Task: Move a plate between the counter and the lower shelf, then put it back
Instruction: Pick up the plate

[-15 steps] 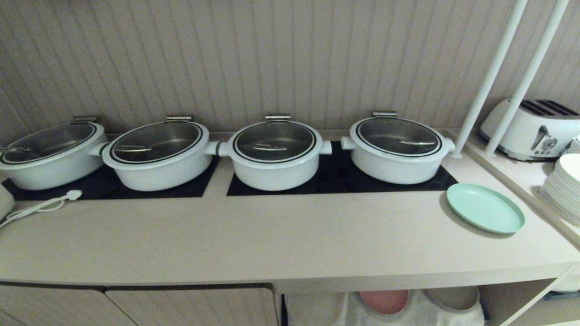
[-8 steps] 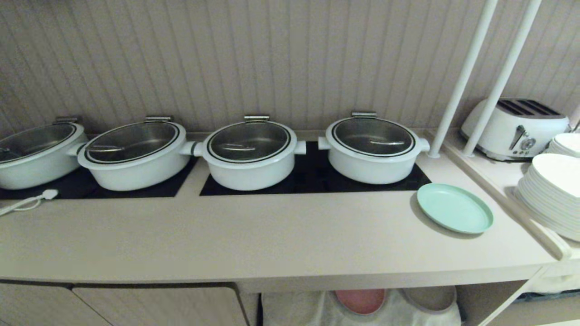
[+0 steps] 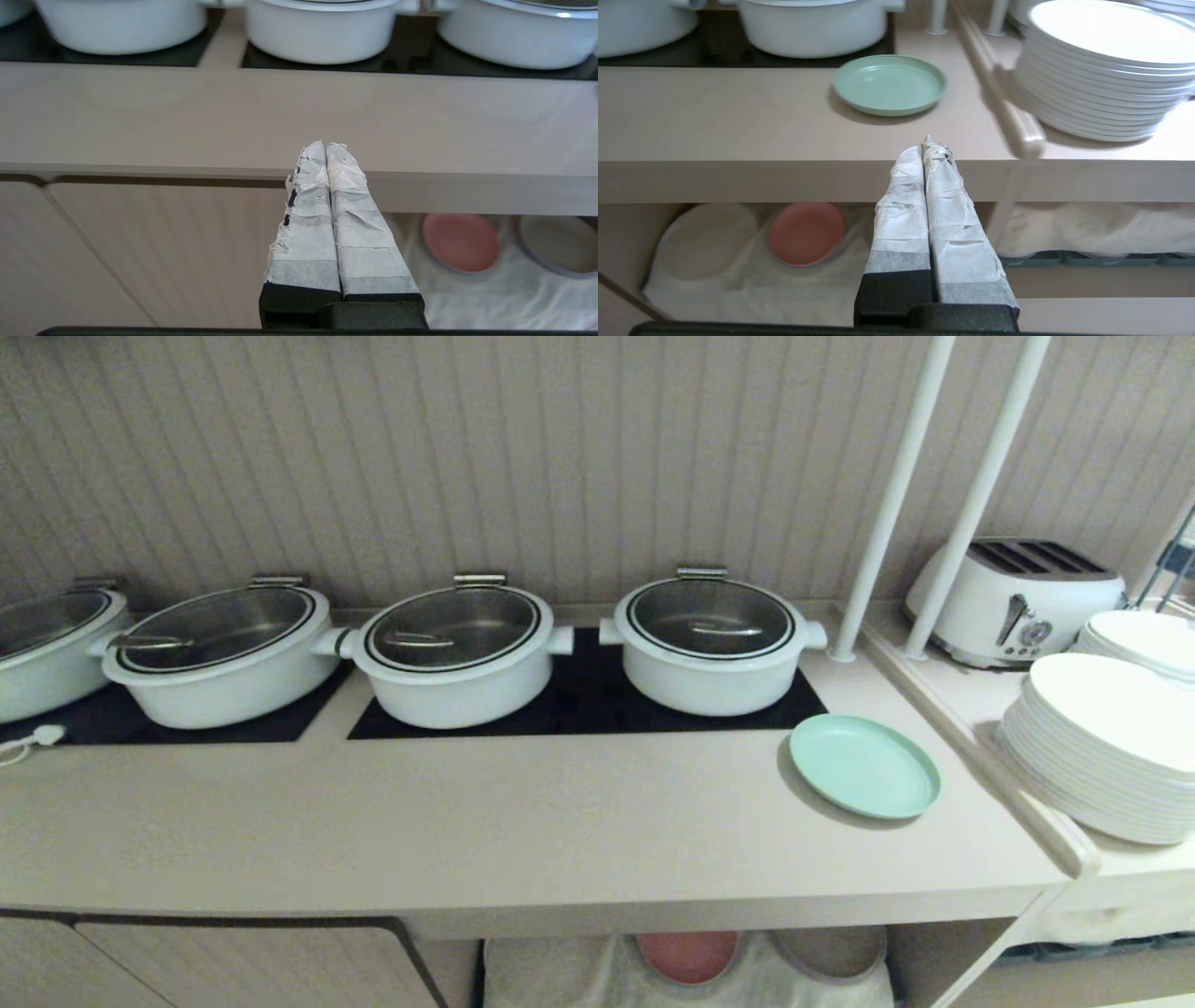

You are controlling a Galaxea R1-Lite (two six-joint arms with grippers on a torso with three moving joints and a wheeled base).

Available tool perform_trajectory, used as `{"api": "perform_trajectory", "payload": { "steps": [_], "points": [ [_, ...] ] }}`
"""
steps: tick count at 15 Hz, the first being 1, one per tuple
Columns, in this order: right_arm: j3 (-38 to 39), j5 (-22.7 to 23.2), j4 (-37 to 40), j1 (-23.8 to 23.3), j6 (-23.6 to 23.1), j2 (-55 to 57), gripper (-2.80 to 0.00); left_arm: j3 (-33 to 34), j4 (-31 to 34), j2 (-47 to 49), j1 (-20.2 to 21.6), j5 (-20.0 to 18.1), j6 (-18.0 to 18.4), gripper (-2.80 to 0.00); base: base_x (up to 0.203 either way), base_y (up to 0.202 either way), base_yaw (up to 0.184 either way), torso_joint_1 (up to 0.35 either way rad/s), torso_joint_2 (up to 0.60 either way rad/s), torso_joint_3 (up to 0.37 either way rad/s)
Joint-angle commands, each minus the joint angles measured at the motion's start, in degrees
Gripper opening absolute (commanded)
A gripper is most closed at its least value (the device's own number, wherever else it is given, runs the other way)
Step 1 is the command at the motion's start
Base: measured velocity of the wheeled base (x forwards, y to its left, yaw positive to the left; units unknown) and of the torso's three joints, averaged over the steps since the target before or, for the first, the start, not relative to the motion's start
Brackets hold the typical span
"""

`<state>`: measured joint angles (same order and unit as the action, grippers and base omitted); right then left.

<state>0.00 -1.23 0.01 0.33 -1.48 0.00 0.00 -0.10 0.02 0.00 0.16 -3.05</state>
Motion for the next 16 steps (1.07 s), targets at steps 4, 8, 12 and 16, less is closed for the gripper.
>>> {"api": "perform_trajectory", "payload": {
  "steps": [4,8,12,16],
  "points": [
    [0.0,0.0,0.0,0.0,0.0,0.0,-2.8,0.0,0.0,0.0,0.0,0.0,0.0,-2.8,0.0,-0.19,0.002,0.003,0.0,0.003],
    [0.0,0.0,0.0,0.0,0.0,0.0,-2.8,0.0,0.0,0.0,0.0,0.0,0.0,-2.8,0.0,-0.062,0.002,0.005,0.0,0.002],
    [0.0,0.0,0.0,0.0,0.0,0.0,-2.8,0.0,0.0,0.0,0.0,0.0,0.0,-2.8,0.0,0.0,0.0,0.0,0.0,0.0],
    [0.0,0.0,0.0,0.1,0.0,0.0,-2.8,0.0,0.0,0.0,0.0,0.0,0.0,-2.8,0.0,0.0,0.0,0.0,0.0,0.0]
  ]
}}
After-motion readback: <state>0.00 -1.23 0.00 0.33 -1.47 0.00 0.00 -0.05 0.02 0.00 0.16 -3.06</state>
